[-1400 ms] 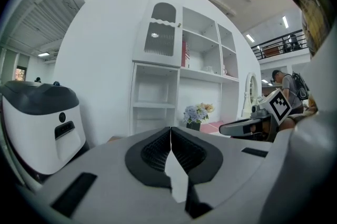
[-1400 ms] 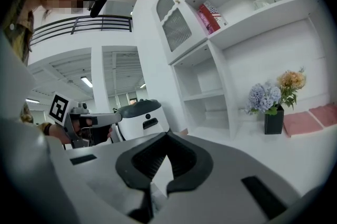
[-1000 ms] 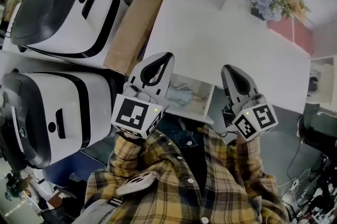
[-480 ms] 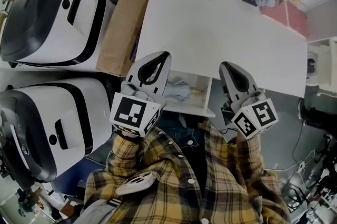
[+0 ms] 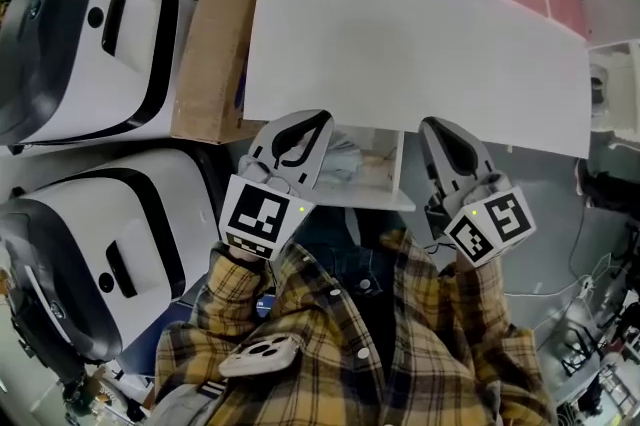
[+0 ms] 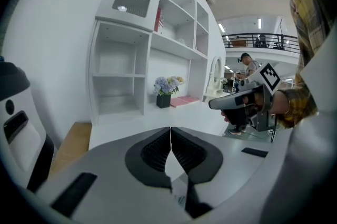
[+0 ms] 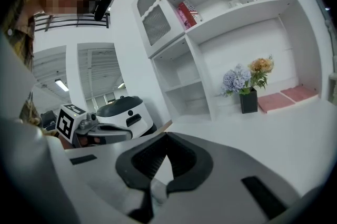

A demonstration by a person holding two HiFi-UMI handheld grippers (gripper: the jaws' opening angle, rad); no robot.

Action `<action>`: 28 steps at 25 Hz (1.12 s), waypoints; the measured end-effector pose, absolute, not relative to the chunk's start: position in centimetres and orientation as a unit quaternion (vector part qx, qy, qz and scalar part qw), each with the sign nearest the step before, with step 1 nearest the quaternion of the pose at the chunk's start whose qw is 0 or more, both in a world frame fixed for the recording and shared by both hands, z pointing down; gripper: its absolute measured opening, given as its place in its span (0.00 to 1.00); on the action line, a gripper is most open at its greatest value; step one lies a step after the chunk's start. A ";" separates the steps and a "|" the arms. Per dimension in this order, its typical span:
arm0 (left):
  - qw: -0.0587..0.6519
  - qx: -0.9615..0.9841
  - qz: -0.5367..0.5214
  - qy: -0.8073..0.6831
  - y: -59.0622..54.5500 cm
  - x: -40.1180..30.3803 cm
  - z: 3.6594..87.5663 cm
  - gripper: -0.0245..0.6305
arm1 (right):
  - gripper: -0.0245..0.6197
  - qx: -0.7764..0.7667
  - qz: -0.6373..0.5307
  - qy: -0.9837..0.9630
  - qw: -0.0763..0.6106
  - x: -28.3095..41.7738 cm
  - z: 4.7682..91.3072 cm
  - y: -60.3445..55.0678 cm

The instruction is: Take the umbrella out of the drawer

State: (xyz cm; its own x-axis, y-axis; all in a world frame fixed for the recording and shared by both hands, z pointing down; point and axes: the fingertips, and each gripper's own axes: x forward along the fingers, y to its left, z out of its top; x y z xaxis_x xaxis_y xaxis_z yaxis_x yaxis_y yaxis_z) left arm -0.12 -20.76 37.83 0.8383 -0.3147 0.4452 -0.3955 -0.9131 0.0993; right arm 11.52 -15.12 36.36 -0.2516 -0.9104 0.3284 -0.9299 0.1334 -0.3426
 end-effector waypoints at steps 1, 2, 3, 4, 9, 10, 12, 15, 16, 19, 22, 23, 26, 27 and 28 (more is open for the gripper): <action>0.096 0.953 0.225 -0.176 -20.4 0.0 38.7 0.07 | 0.06 0.613 0.247 -0.750 0.020 11.6 36.7 -14.9; 0.099 0.953 0.234 -0.167 -20.0 0.2 39.5 0.07 | 0.06 0.615 0.251 -0.748 0.020 11.7 37.1 -14.8; 0.103 0.952 0.243 -0.158 -19.7 0.3 40.3 0.07 | 0.06 0.617 0.254 -0.745 0.020 11.8 37.3 -14.6; 0.105 0.951 0.251 -0.149 -19.3 0.4 41.1 0.07 | 0.06 0.619 0.256 -0.743 0.019 11.8 37.6 -14.4; 0.099 0.942 0.303 -0.100 -17.5 0.7 45.3 0.07 | 0.06 0.627 0.268 -0.731 0.017 12.0 38.9 -13.5; 0.100 0.940 0.313 -0.091 -17.1 0.6 46.1 0.07 | 0.06 0.629 0.270 -0.729 0.017 12.0 39.2 -13.2; 0.102 0.935 0.331 -0.076 -16.4 0.6 47.8 0.07 | 0.06 0.633 0.274 -0.724 0.016 12.1 39.7 -12.8; 0.098 0.927 0.358 -0.051 -15.3 0.4 50.4 0.07 | 0.06 0.635 0.280 -0.720 0.020 12.0 40.7 -12.3; 0.096 0.925 0.366 -0.041 -14.9 0.5 51.2 0.07 | 0.06 0.635 0.282 -0.719 0.020 12.0 41.0 -12.2; 0.096 0.916 0.390 -0.016 -13.9 0.5 53.3 0.07 | 0.06 0.637 0.291 -0.714 0.019 12.1 42.0 -11.7; 0.093 0.905 0.414 0.000 -13.3 0.1 55.3 0.07 | 0.06 0.640 0.300 -0.707 0.019 12.2 42.9 -11.4; 0.090 0.902 0.422 0.005 -13.3 0.0 55.9 0.07 | 0.06 0.641 0.302 -0.706 0.019 12.2 43.1 -11.3; 0.077 0.893 0.443 0.020 -13.2 -0.5 57.6 0.07 | 0.06 0.643 0.309 -0.701 0.019 12.2 43.8 -11.2; 0.073 0.890 0.449 0.024 -13.2 -0.6 58.2 0.08 | 0.06 0.643 0.311 -0.699 0.019 12.2 44.0 -11.1; 0.071 0.887 0.456 0.028 -13.3 -0.8 58.9 0.07 | 0.06 0.643 0.313 -0.698 0.020 12.2 44.3 -11.1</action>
State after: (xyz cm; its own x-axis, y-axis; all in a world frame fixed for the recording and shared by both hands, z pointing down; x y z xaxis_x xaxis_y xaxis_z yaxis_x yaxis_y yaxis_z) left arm -0.80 -13.28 58.88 0.5819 0.1139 0.8052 -0.0160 -0.9883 0.1514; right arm 12.18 -11.08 44.28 -0.1712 -0.8859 0.4312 -0.9114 -0.0239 -0.4109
